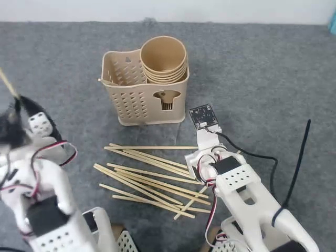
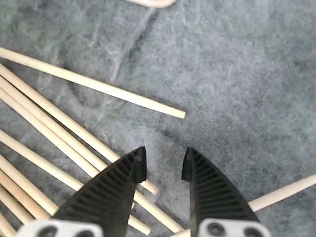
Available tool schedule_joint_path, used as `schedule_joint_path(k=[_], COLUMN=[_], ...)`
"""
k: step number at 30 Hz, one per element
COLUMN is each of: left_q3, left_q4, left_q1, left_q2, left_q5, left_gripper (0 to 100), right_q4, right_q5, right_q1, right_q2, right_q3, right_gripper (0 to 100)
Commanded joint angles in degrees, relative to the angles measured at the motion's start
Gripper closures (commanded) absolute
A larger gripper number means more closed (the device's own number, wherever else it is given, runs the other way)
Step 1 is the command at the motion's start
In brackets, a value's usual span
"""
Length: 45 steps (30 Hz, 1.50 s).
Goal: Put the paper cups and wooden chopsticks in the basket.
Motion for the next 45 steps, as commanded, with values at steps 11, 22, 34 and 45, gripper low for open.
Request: schedule_joint_path(k=[11, 22, 34, 45], left_q3=[16.0, 7.3, -2.3, -2.2], left_q4=[-54.9, -64.2, -69.5, -69.1], left_q1=[28.0, 33.6, 29.8, 29.2], left_q2=[-3.0, 27.0, 54.2, 54.7], left_q5=[5.5, 5.4, 5.5, 5.5], left_gripper=[99, 99, 98, 98], right_q4=[-1.1, -1.1, -2.7, -2.7], right_q5=[0.4, 0.6, 0.7, 0.8], right_q1=[1.1, 2.2, 2.3, 2.3], right_q2=[-1.0, -1.0, -1.0, -1.0], right_q3=[0.1, -0.1, 0.0, -0.1], right_gripper=[86.2, 86.2, 86.2, 86.2])
